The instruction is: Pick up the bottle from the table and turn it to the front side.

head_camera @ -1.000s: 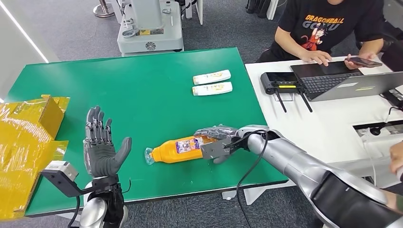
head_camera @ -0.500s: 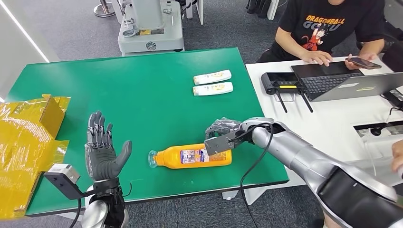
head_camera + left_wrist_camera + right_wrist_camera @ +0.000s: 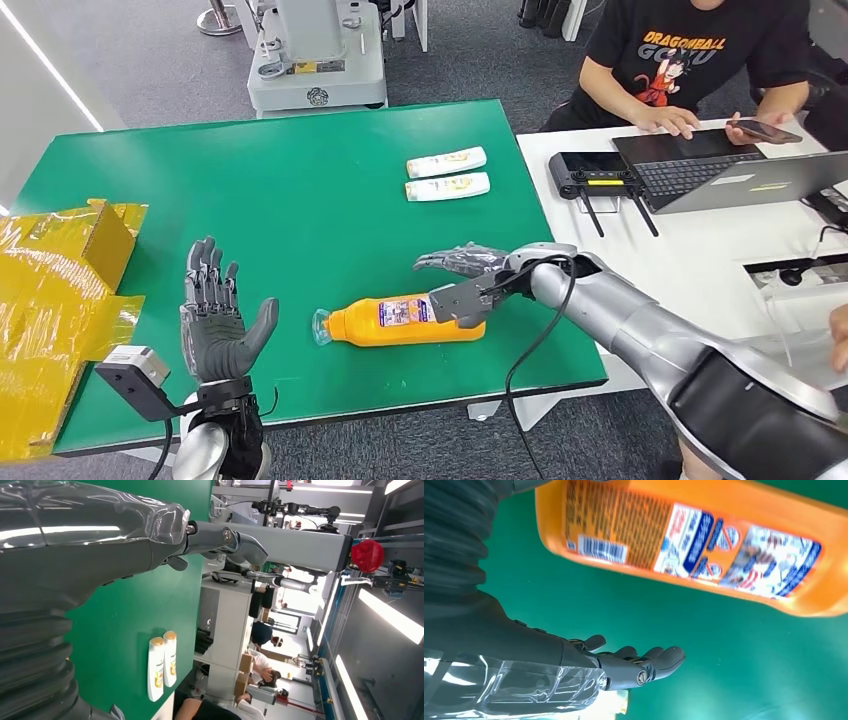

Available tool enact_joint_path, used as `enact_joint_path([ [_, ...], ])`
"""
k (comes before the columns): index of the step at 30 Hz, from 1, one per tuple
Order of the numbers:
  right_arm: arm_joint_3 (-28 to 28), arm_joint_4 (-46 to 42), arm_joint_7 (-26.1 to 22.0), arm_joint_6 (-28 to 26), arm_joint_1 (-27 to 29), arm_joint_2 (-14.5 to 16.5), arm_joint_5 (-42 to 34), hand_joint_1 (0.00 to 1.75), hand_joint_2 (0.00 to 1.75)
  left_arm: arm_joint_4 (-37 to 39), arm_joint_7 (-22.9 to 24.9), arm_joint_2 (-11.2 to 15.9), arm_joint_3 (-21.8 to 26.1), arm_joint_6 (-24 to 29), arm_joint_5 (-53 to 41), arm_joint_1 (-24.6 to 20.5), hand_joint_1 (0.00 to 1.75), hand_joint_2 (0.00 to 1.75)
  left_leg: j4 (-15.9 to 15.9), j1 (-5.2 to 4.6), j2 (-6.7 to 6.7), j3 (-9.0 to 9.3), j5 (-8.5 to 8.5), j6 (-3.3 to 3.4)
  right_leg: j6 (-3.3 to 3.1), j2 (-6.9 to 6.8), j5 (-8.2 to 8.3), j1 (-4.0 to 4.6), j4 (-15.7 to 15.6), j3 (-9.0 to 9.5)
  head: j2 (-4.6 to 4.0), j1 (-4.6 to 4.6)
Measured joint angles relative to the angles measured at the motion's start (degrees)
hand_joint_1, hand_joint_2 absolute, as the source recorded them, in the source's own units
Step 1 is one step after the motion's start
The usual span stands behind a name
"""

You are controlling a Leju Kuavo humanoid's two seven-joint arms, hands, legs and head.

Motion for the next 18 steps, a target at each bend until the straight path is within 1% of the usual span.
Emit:
enact_joint_path([
  [7,0.00,0.02,-0.27,-0.99,-0.38,1.32,0.03,0.00,1.75,-0.01,-0.06,-0.01,0.17,-0.01,-0.05,0.00,0.00,1.75,0.00,0.00,0.00,0.00,0.00,0.00,0.00,0.00,0.00,0.00,0.00,0.00,0.00,0.00],
  [18,0.14,1.14,-1.21,-0.98,0.39,3.40,0.01,0.00,1.75,-0.17,-0.15,-0.11,0.19,0.00,-0.48,0.00,0.00,1.75,0.00,0.00,-0.01,0.00,0.00,0.00,0.00,0.00,0.00,0.00,0.00,0.00,0.00,0.00],
])
